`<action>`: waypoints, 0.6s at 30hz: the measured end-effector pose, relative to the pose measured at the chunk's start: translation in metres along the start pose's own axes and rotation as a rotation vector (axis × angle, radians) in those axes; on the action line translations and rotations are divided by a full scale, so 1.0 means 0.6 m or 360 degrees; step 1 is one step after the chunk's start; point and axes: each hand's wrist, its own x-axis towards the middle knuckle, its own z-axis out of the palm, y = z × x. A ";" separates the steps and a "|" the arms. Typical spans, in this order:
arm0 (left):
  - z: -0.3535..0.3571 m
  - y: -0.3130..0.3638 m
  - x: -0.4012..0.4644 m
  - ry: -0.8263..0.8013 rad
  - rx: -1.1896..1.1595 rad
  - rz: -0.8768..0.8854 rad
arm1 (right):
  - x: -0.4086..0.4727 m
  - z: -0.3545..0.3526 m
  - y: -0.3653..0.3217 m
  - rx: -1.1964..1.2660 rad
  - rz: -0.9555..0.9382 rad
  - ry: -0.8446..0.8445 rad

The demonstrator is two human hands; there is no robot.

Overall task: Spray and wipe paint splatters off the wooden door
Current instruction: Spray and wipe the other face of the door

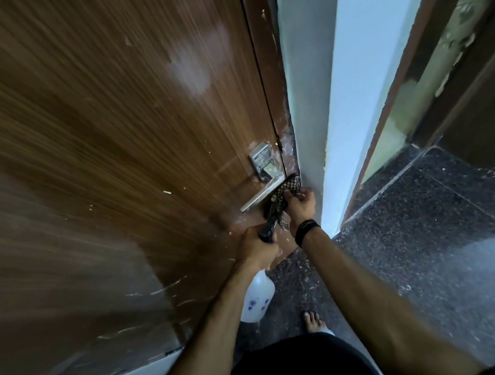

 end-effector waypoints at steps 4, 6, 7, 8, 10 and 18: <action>0.007 0.006 0.005 0.0004 0.0007 0.0079 | -0.036 0.005 -0.049 0.0090 -0.0356 -0.0039; 0.008 0.003 0.008 0.0025 -0.0080 0.0075 | -0.043 0.008 -0.061 0.0034 -0.0474 -0.0048; 0.008 0.000 0.008 0.0038 -0.0135 0.0064 | -0.044 0.006 -0.060 -0.0003 -0.0509 -0.0029; 0.007 -0.002 0.005 0.0042 -0.0177 0.0068 | -0.046 0.004 -0.060 -0.0042 -0.0517 0.0001; 0.004 -0.009 0.001 0.0039 -0.0232 0.0094 | -0.054 0.000 -0.061 -0.0113 -0.0481 0.0095; -0.003 -0.005 -0.006 -0.0021 -0.0358 0.0201 | -0.049 -0.012 -0.085 -0.0115 -0.0907 0.0051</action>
